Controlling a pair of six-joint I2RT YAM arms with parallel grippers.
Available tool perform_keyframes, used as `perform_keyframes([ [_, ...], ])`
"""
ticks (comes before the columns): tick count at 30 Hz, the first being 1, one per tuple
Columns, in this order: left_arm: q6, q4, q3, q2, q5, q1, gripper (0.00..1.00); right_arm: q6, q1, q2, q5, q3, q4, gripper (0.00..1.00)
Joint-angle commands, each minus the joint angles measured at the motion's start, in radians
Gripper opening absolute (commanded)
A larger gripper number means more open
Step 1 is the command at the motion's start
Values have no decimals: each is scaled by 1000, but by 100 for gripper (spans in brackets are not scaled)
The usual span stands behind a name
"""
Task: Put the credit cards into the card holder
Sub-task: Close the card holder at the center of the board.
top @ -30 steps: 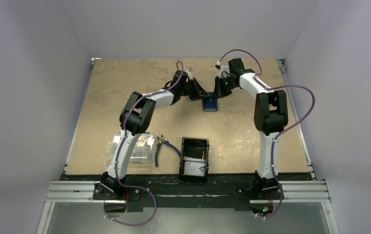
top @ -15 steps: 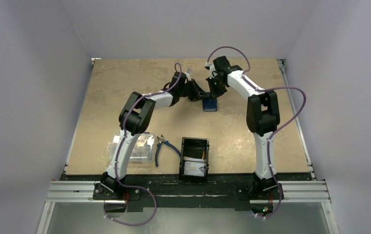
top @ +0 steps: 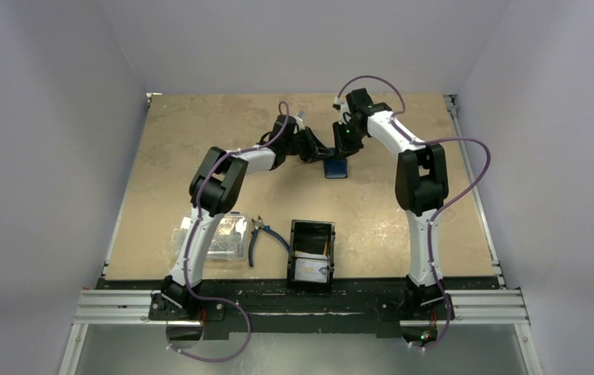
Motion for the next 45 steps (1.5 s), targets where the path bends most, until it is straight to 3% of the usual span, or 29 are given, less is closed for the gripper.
perform_keyframes([
  [1, 7, -66, -25, 4, 16, 5, 0, 54, 26, 85, -193, -49, 29, 25],
  [17, 13, -54, -29, 13, 31, 7, 0, 123, -65, 34, -349, -260, 202, 31],
  [21, 32, -61, -18, 9, 43, 8, 0, 132, -76, -39, -352, -323, 305, 31],
  [26, 80, -103, 24, -25, 78, 11, 0, 205, -109, -116, -489, -378, 437, 33],
  [29, 134, -171, 56, -64, 86, 16, 0, 235, -114, -181, -499, -395, 475, 42],
  [33, 163, -191, 60, -107, 116, 20, 2, 207, -113, -256, -421, -390, 435, 63],
  [34, 169, -196, 60, -114, 126, 22, 2, 187, -111, -270, -404, -380, 406, 71],
  [36, 186, -213, 55, -130, 138, 28, 3, 143, -110, -302, -364, -366, 352, 97],
  [40, 212, -229, 30, -164, 149, 36, 5, 93, -109, -416, -247, -375, 298, 99],
  [43, 229, -235, 9, -179, 154, 35, 8, 89, -87, -526, 0, -424, 319, 99],
  [45, 227, -228, -10, -181, 159, 34, 12, 218, -93, -592, 81, -533, 427, 99],
])
